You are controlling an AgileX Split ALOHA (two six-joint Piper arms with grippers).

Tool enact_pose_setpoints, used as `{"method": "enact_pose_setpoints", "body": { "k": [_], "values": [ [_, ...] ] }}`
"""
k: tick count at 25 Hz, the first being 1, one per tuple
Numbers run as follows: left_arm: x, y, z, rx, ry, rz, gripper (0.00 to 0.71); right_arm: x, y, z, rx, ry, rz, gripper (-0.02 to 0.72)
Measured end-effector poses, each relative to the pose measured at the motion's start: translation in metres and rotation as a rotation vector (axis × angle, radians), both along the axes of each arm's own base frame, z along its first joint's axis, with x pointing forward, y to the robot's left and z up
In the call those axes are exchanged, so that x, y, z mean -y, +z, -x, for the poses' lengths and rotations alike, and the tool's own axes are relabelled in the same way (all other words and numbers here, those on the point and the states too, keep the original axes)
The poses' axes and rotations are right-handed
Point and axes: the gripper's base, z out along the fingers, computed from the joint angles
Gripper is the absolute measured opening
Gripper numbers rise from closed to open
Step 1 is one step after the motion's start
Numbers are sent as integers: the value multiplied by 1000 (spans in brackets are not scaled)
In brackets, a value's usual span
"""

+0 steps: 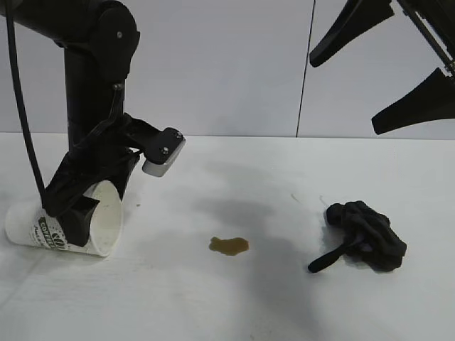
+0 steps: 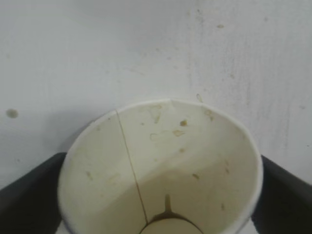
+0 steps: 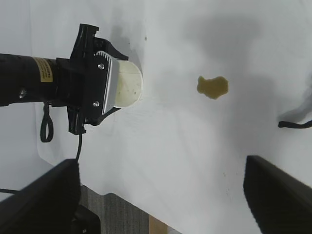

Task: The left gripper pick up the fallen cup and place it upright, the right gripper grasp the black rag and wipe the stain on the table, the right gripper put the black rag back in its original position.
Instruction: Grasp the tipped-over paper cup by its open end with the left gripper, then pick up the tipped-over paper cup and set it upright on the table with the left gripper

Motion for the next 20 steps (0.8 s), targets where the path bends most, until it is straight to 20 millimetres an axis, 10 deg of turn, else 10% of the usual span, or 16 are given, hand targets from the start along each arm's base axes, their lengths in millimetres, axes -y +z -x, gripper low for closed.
{"method": "enact_pose_setpoints", "body": {
  "k": [8, 14, 20],
  "values": [
    [6, 9, -3, 51, 131, 80, 540, 0, 0, 0, 0, 0, 0, 630],
    [14, 61, -6, 34, 214, 466, 538, 0, 0, 0, 0, 0, 0, 630],
    [-49, 118, -26, -14, 437, 905, 537, 0, 0, 0, 0, 0, 0, 630]
  ]
}}
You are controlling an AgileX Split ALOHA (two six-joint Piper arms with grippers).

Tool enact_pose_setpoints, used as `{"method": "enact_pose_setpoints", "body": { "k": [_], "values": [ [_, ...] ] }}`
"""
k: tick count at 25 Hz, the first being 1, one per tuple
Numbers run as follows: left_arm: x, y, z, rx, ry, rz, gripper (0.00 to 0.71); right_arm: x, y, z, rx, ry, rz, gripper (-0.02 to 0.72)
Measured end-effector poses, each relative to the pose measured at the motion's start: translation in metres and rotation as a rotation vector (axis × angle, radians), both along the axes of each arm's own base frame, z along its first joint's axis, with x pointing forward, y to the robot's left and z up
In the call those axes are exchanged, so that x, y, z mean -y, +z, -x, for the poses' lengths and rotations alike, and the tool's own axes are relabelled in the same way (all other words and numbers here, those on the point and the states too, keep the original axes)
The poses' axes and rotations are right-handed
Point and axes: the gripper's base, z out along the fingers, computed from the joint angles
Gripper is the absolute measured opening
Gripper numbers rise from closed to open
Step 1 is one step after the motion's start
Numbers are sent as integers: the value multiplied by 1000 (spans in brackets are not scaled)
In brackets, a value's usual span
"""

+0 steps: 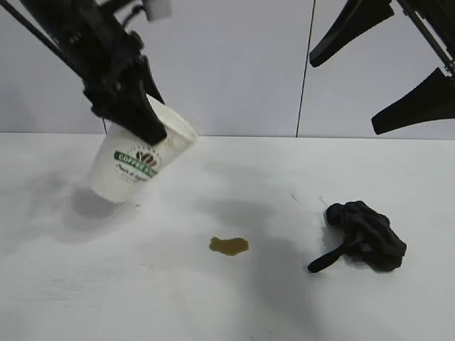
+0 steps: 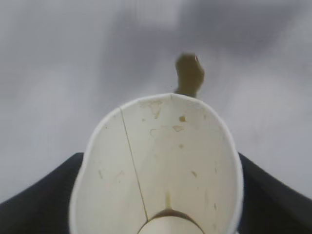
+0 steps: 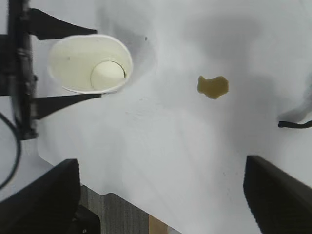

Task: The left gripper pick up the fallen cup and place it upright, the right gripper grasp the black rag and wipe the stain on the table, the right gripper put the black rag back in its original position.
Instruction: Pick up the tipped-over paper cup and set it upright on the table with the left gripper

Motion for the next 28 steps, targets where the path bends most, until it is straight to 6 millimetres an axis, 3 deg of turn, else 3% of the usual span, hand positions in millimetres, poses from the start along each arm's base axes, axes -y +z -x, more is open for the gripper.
{"method": "enact_pose_setpoints", "body": {
  "k": [5, 10, 17, 22, 28],
  "values": [
    [-66, 20, -19, -24, 193, 328, 537, 0, 0, 0, 1, -1, 0, 630],
    [-109, 6, -20, 37, 313, 499, 537, 0, 0, 0, 1, -1, 0, 630],
    [-114, -46, 5, 144, 361, 600, 537, 0, 0, 0, 1, -1, 0, 630],
    [-110, -84, 35, 176, 318, 530, 537, 0, 0, 0, 2, -2, 1, 630],
    [-110, -108, 51, 227, 300, 415, 537, 2, -1, 0, 9, 3, 30, 630]
  ]
}}
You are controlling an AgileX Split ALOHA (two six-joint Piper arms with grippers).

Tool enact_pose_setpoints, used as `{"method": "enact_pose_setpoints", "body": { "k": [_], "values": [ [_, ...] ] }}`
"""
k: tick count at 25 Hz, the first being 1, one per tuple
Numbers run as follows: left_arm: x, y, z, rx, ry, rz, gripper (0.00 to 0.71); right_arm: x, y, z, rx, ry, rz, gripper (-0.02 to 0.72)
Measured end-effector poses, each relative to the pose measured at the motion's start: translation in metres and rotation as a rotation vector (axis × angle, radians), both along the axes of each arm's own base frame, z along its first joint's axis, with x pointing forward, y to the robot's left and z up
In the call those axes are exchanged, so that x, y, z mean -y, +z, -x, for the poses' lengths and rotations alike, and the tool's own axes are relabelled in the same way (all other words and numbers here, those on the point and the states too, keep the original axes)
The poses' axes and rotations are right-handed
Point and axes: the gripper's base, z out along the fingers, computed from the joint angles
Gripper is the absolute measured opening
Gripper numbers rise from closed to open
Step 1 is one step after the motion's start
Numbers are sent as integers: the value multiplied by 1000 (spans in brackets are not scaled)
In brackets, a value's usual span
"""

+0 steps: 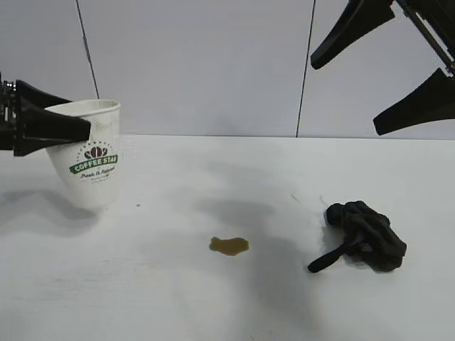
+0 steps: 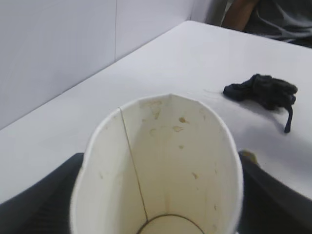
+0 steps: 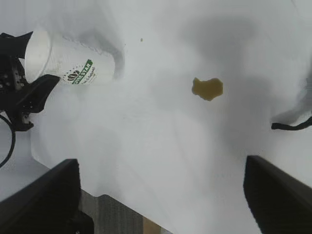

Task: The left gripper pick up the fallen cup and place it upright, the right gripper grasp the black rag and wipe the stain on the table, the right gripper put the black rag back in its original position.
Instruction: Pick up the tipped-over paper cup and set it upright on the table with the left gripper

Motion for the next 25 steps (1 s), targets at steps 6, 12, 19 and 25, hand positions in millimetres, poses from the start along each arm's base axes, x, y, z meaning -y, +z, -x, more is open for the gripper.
{"method": "enact_pose_setpoints", "body": {
  "k": [6, 12, 19, 25],
  "values": [
    [-2, -13, 4, -5, 14, -54, 537, 1, 0, -1, 12, -10, 7, 630],
    [-1, -23, 4, -40, 11, -40, 537, 1, 0, -2, 17, -14, 8, 630],
    [-1, -23, 4, -119, 50, 4, 674, 2, 0, -3, 28, -24, 11, 630],
    [-2, -25, 4, -126, 55, -14, 692, 2, 0, -4, 35, -31, 13, 630]
  ]
}}
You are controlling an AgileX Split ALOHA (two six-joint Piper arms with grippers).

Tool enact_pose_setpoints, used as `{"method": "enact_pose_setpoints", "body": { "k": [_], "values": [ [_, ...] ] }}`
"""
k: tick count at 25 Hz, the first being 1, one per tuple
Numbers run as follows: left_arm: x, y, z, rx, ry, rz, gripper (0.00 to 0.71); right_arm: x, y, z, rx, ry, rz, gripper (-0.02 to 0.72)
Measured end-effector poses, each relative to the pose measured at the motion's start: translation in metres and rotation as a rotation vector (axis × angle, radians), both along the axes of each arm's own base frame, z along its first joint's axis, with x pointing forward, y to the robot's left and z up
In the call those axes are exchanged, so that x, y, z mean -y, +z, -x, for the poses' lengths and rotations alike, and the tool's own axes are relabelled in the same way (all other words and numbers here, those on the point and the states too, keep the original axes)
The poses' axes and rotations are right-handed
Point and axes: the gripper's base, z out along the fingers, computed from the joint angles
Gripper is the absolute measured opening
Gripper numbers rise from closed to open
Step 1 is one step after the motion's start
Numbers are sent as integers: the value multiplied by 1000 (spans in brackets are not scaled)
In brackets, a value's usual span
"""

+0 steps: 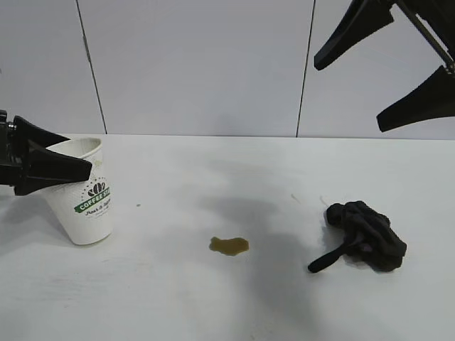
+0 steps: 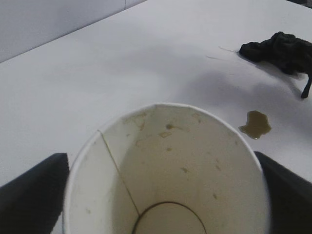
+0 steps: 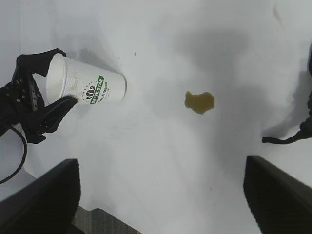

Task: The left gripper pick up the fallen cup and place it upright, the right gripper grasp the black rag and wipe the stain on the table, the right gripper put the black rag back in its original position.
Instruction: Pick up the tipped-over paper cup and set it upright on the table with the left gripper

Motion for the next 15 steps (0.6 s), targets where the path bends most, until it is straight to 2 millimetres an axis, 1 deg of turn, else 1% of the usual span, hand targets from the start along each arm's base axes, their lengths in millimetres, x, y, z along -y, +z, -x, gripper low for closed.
{"method": "enact_pose_setpoints", "body": {
  "k": [5, 12, 15],
  "values": [
    [0, -6, 6, -13, -77, -72, 693, 0, 0, 0, 2, -1, 0, 630],
    [0, -10, 11, -21, -145, -122, 693, 0, 0, 0, 2, -1, 0, 630],
    [-2, -14, 14, -59, -167, -171, 694, 0, 0, 0, 2, -1, 0, 630]
  ]
}}
